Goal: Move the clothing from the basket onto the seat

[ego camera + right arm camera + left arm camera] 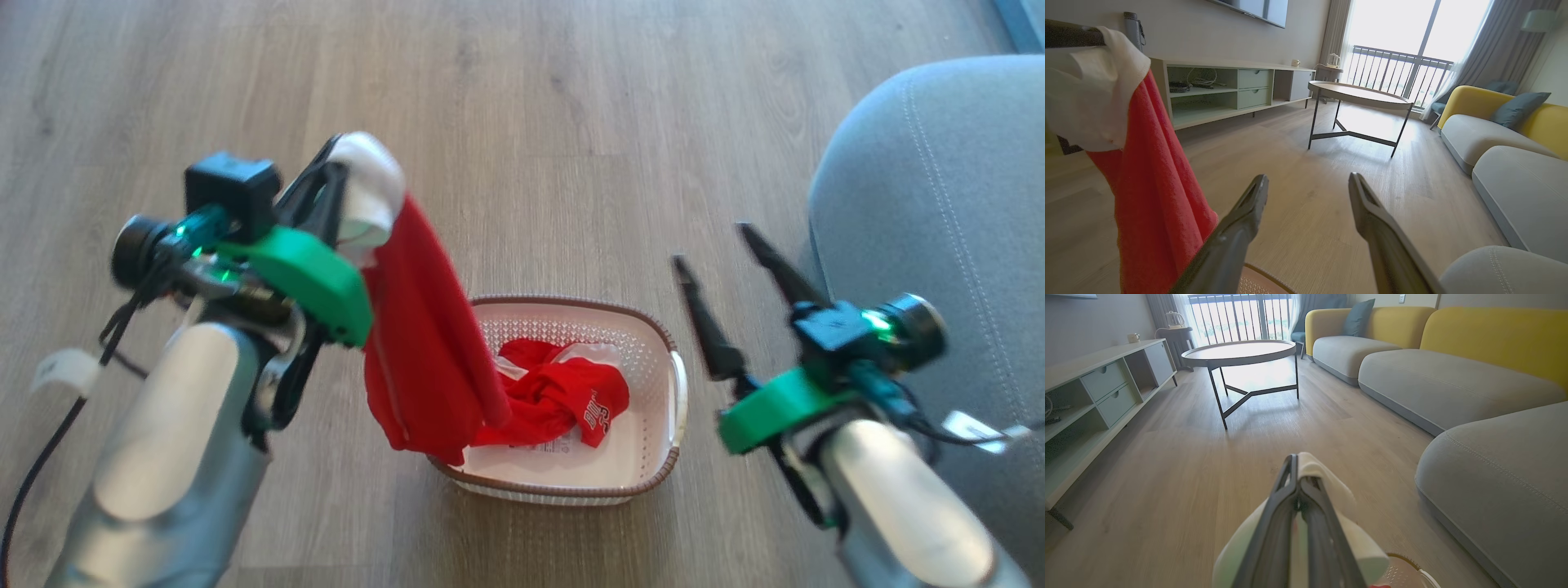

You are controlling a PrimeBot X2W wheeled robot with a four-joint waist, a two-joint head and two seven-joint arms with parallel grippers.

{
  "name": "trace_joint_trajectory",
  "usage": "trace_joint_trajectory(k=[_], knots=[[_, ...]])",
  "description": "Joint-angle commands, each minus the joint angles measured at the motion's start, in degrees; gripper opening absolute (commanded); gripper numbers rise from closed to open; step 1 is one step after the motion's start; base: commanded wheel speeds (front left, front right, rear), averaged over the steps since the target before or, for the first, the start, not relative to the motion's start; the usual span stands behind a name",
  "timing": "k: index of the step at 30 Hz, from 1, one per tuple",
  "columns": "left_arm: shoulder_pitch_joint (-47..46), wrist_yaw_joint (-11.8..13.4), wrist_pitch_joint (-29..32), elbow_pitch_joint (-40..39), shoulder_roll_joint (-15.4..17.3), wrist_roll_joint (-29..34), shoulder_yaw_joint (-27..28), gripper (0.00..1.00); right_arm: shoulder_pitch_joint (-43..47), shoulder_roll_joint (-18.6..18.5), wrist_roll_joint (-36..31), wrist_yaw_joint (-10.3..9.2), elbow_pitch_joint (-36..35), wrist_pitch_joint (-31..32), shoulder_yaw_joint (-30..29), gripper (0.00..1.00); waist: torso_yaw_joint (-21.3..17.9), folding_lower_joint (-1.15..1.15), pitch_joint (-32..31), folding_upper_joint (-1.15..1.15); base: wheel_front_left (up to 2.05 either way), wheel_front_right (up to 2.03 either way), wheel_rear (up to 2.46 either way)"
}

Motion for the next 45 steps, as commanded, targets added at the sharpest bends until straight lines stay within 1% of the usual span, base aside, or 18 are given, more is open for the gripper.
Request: trace_joint_trajectory(k=[1,6,11,22,26,30,31,32,39,40,41,42,43,44,45], knots=[[-3.94,-0.10,0.20,-2.46,0.87,0.50,1.97,0.00,-1.78,-0.20,0.42,0.41,-1.31,-0.27,1.38,1.00,0.26,0.00,-0.17,0.00,0.00,0.00,0.00],[-6.27,-0.71,1.80,-3.42,-1.08,0.80,-0.56,0.00,-7.43,1.18,2.46,0.41,1.71,-0.18,9.01,1.00,1.08,0.00,-0.53,0.00,0.00,0.00,0.00],[-7.53,-1.25,2.79,-4.03,-2.90,1.05,-3.02,0.00,-11.49,2.40,3.70,0.41,5.65,-0.27,12.80,1.00,1.67,0.00,-0.77,0.00,0.00,0.00,0.00],[-8.93,-3.01,4.48,-6.33,-6.72,1.35,-8.89,0.00,-15.88,4.71,6.47,0.41,13.20,-0.42,17.94,1.00,2.18,0.00,-1.39,0.00,0.00,0.00,0.00],[-8.85,-3.20,4.83,-7.10,-7.75,1.19,-10.42,0.00,-16.60,4.78,6.89,0.41,15.00,-0.43,18.30,1.00,2.22,0.00,-1.68,0.00,0.00,0.00,0.00],[-8.24,-3.33,5.39,-8.20,-8.13,0.71,-11.45,0.00,-16.77,4.43,6.34,0.41,17.35,-0.44,17.42,1.00,2.17,0.00,-1.90,0.00,0.00,0.00,0.00],[-8.05,-3.33,5.51,-8.43,-8.15,0.59,-11.61,0.00,-16.79,4.37,6.26,0.41,18.01,-0.44,17.32,0.47,2.17,0.00,-2.00,0.00,0.00,0.00,0.00],[-7.86,-3.37,5.64,-8.63,-8.17,0.42,-11.78,0.00,-16.75,4.48,6.47,0.41,18.39,-0.44,17.01,0.00,2.17,0.00,-2.09,0.00,0.00,0.00,0.00],[-6.73,-3.27,5.99,-9.01,-7.80,-0.38,-12.19,0.00,-16.16,4.25,8.18,0.41,17.65,-0.44,16.16,0.00,1.98,0.00,-2.41,0.00,0.00,0.00,0.00],[-6.56,-3.23,5.96,-8.82,-7.65,-0.42,-12.19,0.09,-16.00,4.10,8.47,0.41,17.23,-0.44,15.82,0.00,1.90,0.00,-2.43,0.00,0.00,0.00,0.00],[-6.37,-3.17,5.89,-8.57,-7.47,-0.42,-12.16,0.24,-15.82,3.93,8.76,0.41,16.72,-0.44,15.33,0.00,1.80,0.00,-2.44,0.00,0.00,0.00,0.00],[-6.13,-3.10,5.76,-8.24,-7.34,-0.52,-12.09,0.36,-15.60,3.70,8.96,0.41,16.19,-0.44,14.80,0.00,1.66,0.00,-2.47,0.00,0.00,0.00,0.00],[-5.89,-3.07,5.55,-7.87,-7.18,-0.60,-12.02,0.47,-15.34,3.41,9.10,0.41,15.67,-0.44,14.31,0.00,1.46,0.00,-2.47,0.00,0.00,0.00,0.00],[-5.64,-3.07,5.35,-7.42,-6.97,-0.63,-12.00,0.69,-15.06,3.08,9.21,0.41,15.02,-0.44,13.79,0.00,1.24,0.00,-2.45,0.00,0.00,0.00,0.00],[-5.64,-3.07,5.35,-7.42,-6.97,-0.63,-12.00,0.69,-15.06,3.08,9.21,0.41,15.02,-0.44,13.79,0.00,1.24,0.00,-2.45,0.00,0.00,0.00,0.00]])
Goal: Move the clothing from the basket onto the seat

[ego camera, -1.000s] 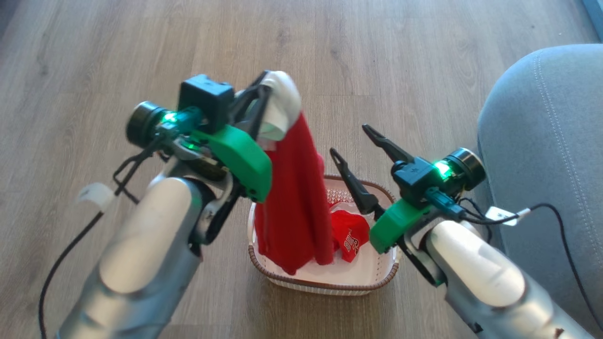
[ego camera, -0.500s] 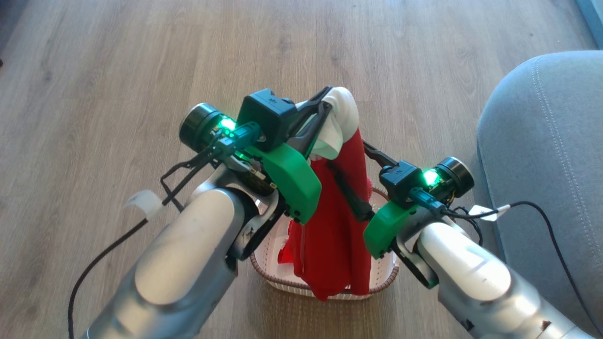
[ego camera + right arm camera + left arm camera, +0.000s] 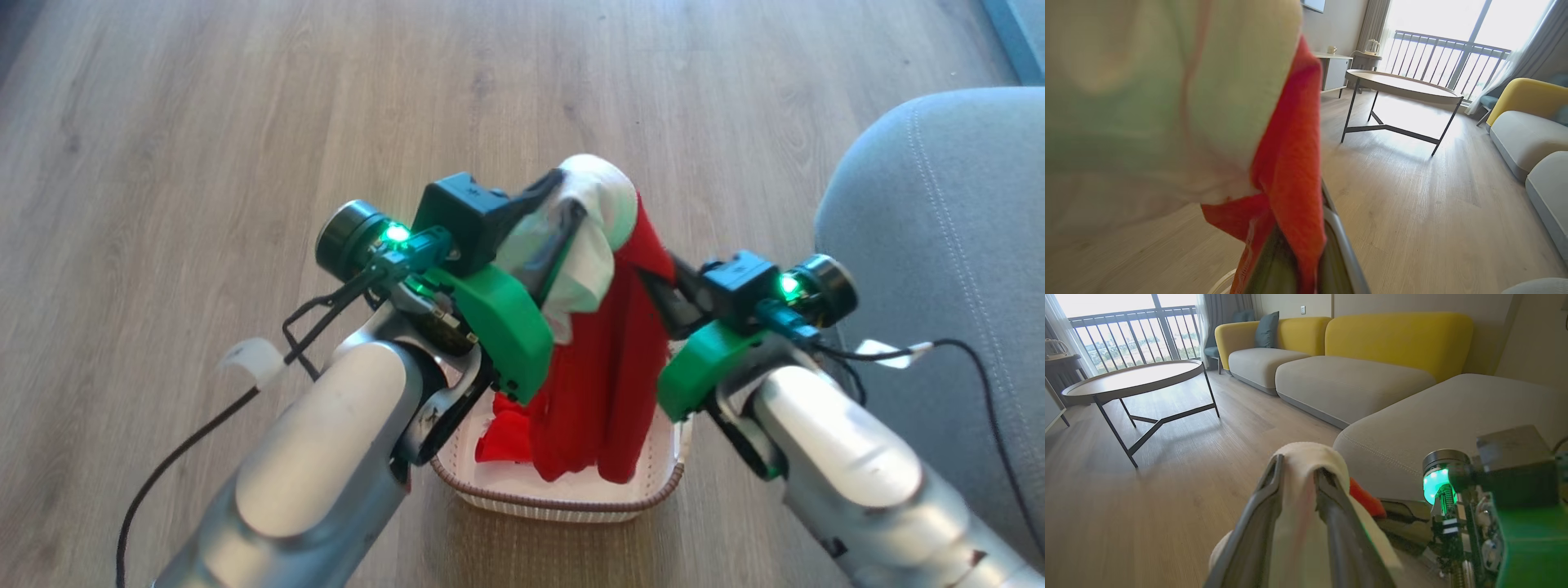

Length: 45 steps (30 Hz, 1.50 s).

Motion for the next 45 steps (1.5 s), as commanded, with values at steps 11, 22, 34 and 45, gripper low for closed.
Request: trace_joint_trajectory(k=[11,22,34,45], knots=[[0.80,0.15,-5.30,3.42,2.27,-0.64,2.76,1.00,4.40,-6.40,0.72,0.40,-12.47,1.35,-6.45,0.00,-6.79,0.00,2.39,0.00,0.00,0.00,0.00],[4.04,0.17,-9.33,2.49,3.54,0.56,1.23,1.00,12.75,-10.88,-1.03,0.40,-25.24,6.48,-16.66,0.00,-18.25,0.00,4.65,0.00,0.00,0.00,0.00],[5.94,0.95,-7.74,-2.47,4.06,1.28,-1.27,1.00,23.47,-10.89,-2.28,0.40,-36.78,11.22,-31.26,0.00,-24.42,0.00,7.01,0.00,0.00,0.00,0.00],[3.46,0.67,-5.86,-4.06,4.99,2.12,-1.80,1.00,20.82,-9.09,-0.63,0.40,-35.49,12.02,-34.56,0.00,-20.93,0.00,13.48,0.00,0.00,0.00,0.00]])
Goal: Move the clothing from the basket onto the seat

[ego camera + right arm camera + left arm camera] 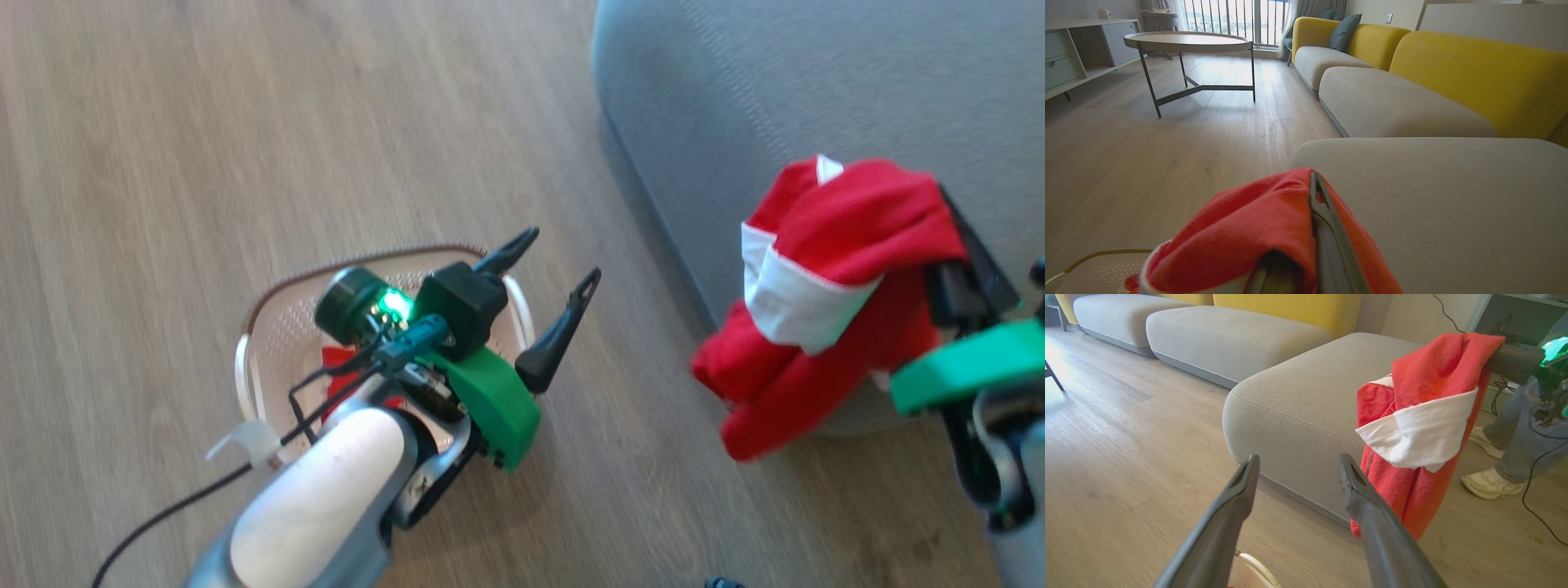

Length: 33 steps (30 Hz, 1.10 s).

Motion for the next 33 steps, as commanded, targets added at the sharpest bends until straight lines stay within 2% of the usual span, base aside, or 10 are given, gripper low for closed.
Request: trace_joint_trajectory(k=[1,8,11,15,21,27,33], knots=[[-3.14,0.20,0.19,-2.46,0.77,0.45,1.87,1.00,-3.05,-0.78,0.56,0.40,-1.75,0.07,0.27,0.00,1.56,0.00,2.09,0.00,0.00,0.00,0.00],[-6.97,-0.33,1.45,-4.00,0.76,1.46,1.67,1.00,-17.90,-1.37,3.52,0.40,7.03,1.89,-3.15,0.00,5.93,0.00,10.28,0.00,0.00,0.00,0.00],[-8.43,-0.56,1.53,-4.26,0.62,1.83,1.59,1.00,-25.88,-3.16,4.70,0.40,12.06,3.83,-6.89,0.00,8.33,0.00,13.54,0.00,0.00,0.00,0.00],[-9.68,-0.44,0.95,-4.59,0.24,1.98,1.86,1.00,-36.76,-7.28,4.07,0.40,18.61,7.07,-14.11,0.00,11.93,0.00,17.50,0.00,0.00,0.00,0.00],[-9.41,-0.79,-1.21,-3.58,-0.19,1.38,1.68,1.00,-50.86,-14.11,-1.77,0.40,27.33,11.02,-26.13,0.00,17.51,0.00,20.43,0.00,0.00,0.00,0.00],[-4.49,-1.08,-3.37,-1.54,-0.29,-0.34,-0.07,1.00,-60.41,-18.17,-10.51,0.40,32.95,14.60,-35.04,0.00,21.51,0.00,19.16,0.00,0.00,0.00,0.00],[-2.11,1.09,-3.85,-2.97,1.19,-0.97,1.63,1.00,-72.47,-19.18,-15.95,0.40,31.79,15.18,-40.88,0.00,20.42,0.00,21.50,0.00,0.00,0.00,0.00]])
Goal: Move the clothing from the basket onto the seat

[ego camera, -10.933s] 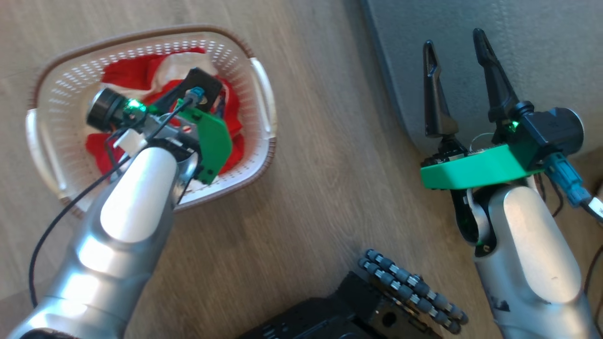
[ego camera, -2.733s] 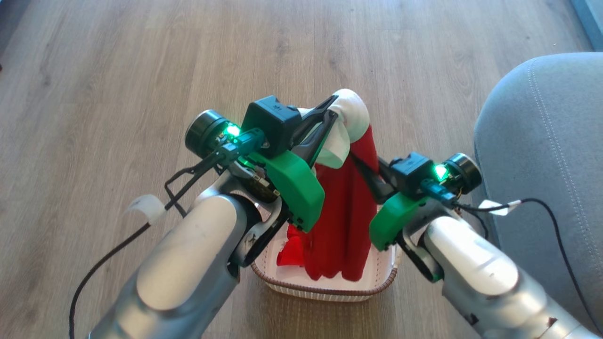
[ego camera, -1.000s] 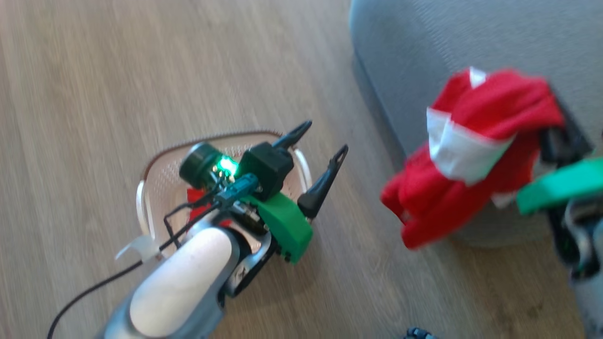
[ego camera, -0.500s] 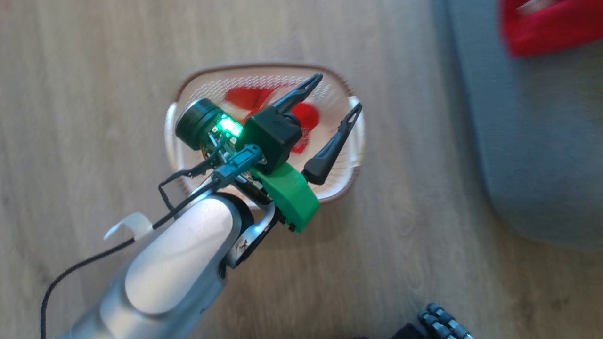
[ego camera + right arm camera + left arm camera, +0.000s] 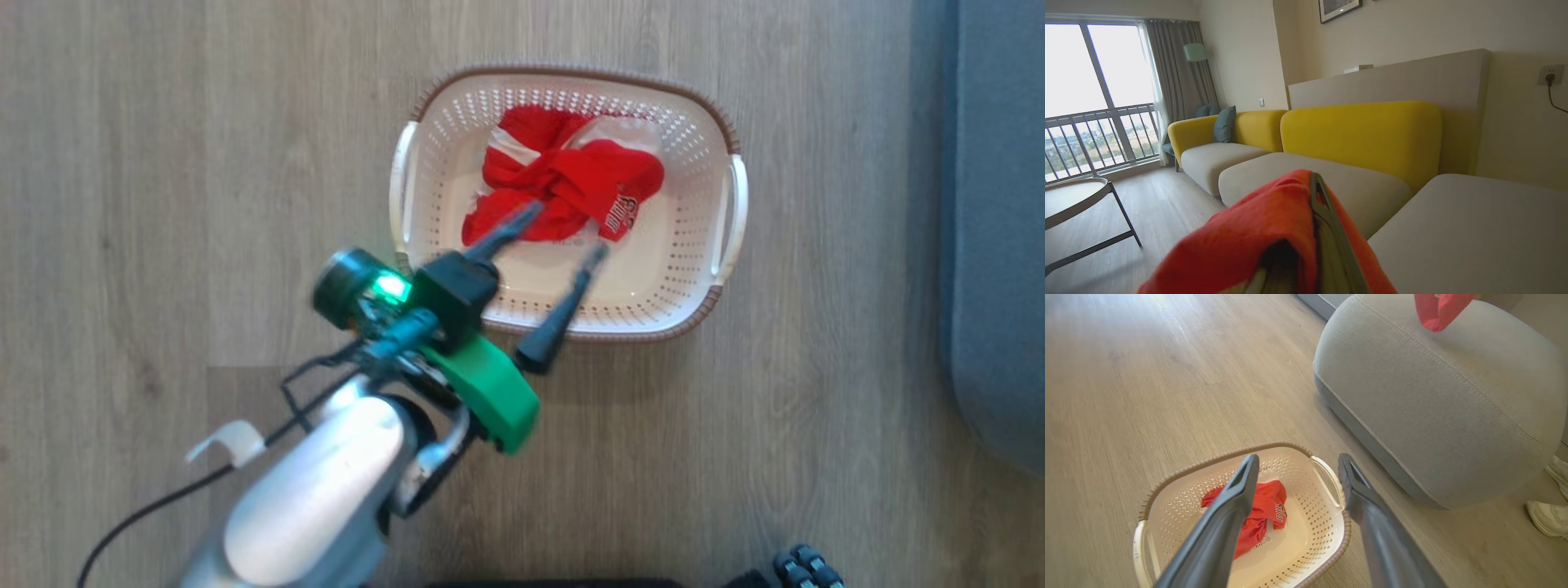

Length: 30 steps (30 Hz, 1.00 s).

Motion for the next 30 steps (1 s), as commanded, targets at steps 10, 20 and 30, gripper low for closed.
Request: trace_joint_trajectory(k=[10,20,30], knots=[[2.17,2.46,0.48,-4.02,3.17,-1.20,3.60,1.00,-4.79,-2.32,-9.14,0.40,-1.37,1.28,-7.47,0.00,-5.80,0.00,2.55,0.00,0.00,0.00,0.00],[3.36,4.76,3.54,-7.37,6.51,-0.05,4.46,1.00,3.76,3.73,-9.06,0.40,1.46,-2.28,-15.41,0.00,-6.89,0.00,8.05,0.00,0.00,0.00,0.00],[4.47,6.14,3.91,-8.91,7.14,-0.37,4.88,1.00,3.40,5.93,-15.86,0.40,2.37,-7.17,-18.03,0.00,-6.96,0.00,7.73,0.00,0.00,0.00,0.00]])
